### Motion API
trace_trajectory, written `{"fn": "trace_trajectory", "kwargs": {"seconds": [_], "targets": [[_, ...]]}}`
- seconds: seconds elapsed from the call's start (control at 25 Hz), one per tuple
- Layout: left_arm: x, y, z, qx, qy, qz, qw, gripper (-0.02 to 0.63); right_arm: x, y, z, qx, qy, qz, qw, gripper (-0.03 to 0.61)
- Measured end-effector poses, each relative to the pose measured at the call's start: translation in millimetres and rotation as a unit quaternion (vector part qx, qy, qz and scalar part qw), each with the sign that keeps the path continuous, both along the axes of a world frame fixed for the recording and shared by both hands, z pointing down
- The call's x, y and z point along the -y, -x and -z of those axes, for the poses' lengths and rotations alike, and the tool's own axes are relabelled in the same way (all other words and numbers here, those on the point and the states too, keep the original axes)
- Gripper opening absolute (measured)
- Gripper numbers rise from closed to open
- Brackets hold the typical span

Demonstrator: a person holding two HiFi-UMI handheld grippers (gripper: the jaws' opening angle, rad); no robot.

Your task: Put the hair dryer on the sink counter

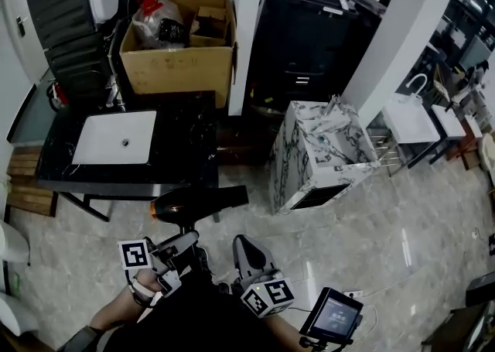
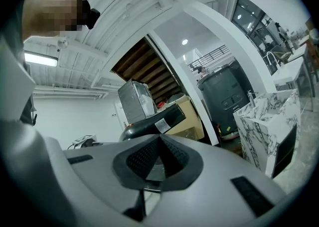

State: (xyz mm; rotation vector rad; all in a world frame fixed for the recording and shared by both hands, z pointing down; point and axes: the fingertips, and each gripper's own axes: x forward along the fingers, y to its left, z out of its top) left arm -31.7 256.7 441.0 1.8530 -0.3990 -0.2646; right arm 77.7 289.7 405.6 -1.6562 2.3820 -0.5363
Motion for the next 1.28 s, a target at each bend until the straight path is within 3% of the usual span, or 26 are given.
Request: {"fn": "trace_trajectory", "kwargs": {"seconds": [0.64, 1.28], "targets": [[142.0, -1.0, -1.7, -0.007, 0.009, -0.032, 0.9994, 0.17, 131.6, -1.2, -5.7, -0.012, 0.018, -0.038, 0.999, -0.005], [201.8, 13.9, 19.7, -0.051, 0.0, -0.052, 0.9973, 0.167, 173.4, 16.1, -6.7, -0.015, 0.026, -0.058, 0.998, -0.005]]}}
